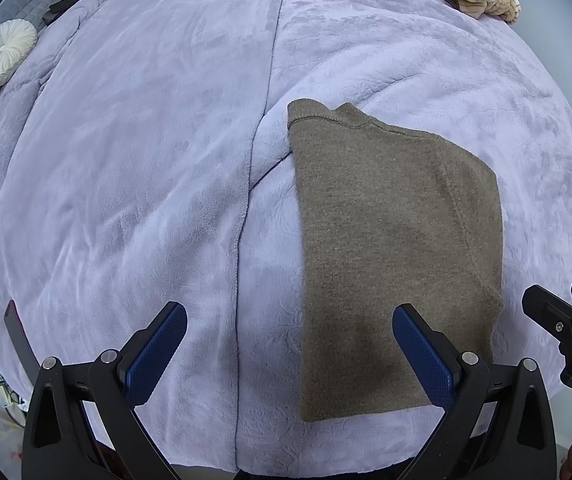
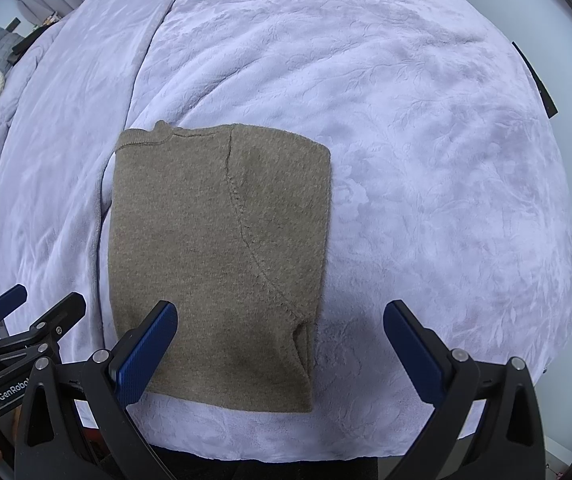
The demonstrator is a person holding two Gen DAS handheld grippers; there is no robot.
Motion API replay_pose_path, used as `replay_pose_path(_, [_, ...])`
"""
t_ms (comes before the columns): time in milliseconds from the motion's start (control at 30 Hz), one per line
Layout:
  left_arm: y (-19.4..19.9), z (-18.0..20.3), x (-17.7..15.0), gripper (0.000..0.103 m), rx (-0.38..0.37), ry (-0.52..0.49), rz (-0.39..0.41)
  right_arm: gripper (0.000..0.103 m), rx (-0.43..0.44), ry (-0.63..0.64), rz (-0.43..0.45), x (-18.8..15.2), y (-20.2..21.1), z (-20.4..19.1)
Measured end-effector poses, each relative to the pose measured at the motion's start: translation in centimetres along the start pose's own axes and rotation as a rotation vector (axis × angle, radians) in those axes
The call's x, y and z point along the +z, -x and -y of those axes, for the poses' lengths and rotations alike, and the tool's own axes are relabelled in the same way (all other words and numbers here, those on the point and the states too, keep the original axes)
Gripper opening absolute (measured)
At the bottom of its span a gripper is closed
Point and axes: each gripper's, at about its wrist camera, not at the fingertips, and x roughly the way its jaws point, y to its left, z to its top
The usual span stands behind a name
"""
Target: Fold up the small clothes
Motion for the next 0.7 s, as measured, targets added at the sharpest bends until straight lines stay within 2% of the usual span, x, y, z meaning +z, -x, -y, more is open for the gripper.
replay_pose_path(700, [-0.13, -0.04, -0.11, 0.103, 0.000, -0.001, -0.005, 0.103, -0.001, -0.001, -0.002, -0.06, -0.14, -0.10])
